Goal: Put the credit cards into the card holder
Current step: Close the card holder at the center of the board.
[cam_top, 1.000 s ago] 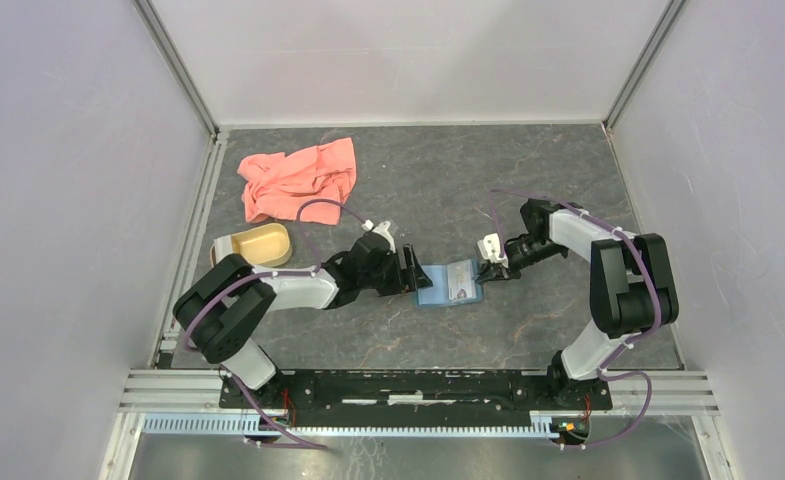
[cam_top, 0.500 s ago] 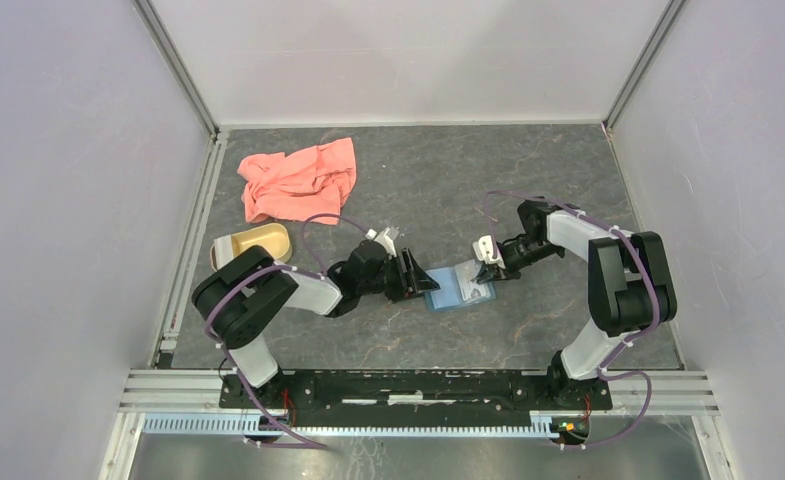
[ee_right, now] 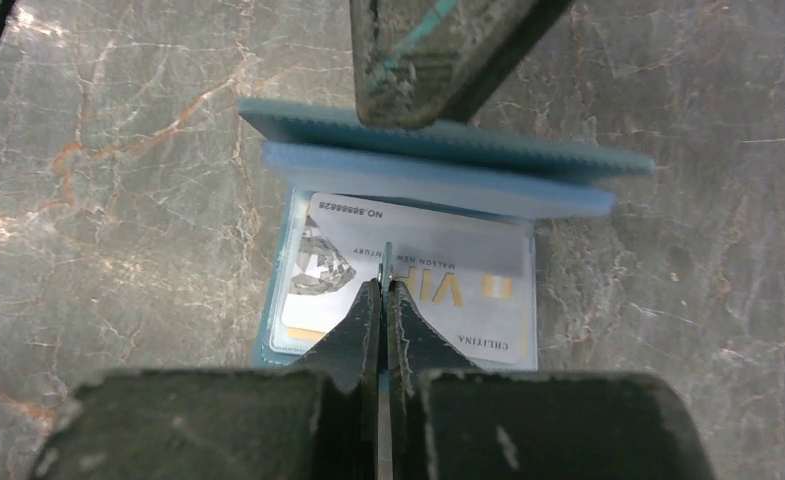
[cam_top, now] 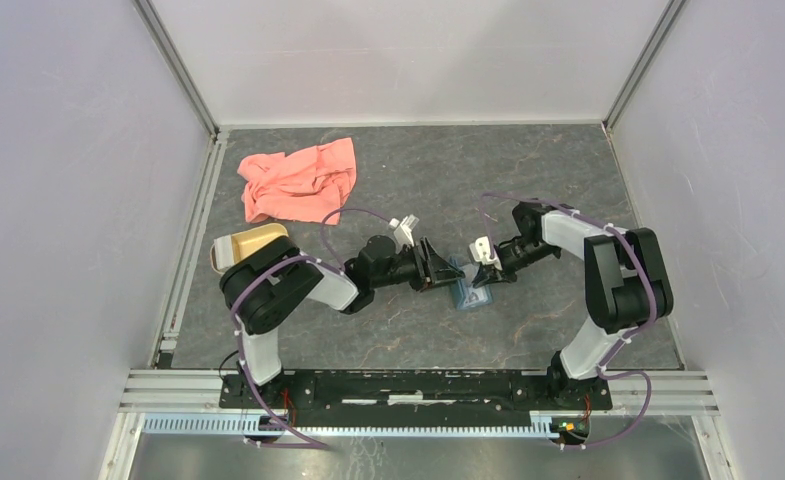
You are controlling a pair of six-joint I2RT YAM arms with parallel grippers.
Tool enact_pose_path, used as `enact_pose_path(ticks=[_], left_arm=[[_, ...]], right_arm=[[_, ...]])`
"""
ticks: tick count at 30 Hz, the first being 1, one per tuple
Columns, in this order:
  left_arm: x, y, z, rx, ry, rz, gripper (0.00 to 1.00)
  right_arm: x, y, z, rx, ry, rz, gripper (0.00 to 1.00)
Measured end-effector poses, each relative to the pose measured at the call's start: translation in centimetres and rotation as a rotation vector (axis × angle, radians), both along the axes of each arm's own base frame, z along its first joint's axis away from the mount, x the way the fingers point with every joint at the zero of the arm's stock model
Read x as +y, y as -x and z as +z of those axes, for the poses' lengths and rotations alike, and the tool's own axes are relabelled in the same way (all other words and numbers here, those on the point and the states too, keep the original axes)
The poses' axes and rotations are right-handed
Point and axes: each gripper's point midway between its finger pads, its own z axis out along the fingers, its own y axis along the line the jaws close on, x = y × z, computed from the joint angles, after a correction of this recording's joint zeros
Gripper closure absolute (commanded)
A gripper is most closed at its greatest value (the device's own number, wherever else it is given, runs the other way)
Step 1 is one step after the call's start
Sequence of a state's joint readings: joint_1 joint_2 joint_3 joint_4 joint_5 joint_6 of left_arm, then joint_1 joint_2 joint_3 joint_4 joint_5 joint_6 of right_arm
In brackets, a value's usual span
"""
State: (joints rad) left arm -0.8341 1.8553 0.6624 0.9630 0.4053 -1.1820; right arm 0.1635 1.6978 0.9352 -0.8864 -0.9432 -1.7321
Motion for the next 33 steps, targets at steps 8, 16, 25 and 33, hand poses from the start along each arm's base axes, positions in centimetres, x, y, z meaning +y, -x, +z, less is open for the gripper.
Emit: enact_pose_path(ticks=[8,16,25,33], left_arm=[[-1.0,-0.7,-0.2,-0.002,-0.001,0.004,0.43],[-1.2,-1.8,-0.9,0.017,-0.057,0.040,0.48],[-1.9,-3.8,-3.1,0.038,-0.156,0.090,0.63],[-2.1,-3.8,-4.5,0.048,-0.218,0.076,0.68]], right_arm=[[0.4,1.0,0.7,0.065,-0.052,0.047,1.00],[0.5,2.1,2.3,0.085,-0.143,0.078,1.00],[-0.3,2.6,2.3,0.142,-0.203,-0.003,0.98],[-0.4,3.3,2.4,0.178,-0.227,-0.033,0.95]])
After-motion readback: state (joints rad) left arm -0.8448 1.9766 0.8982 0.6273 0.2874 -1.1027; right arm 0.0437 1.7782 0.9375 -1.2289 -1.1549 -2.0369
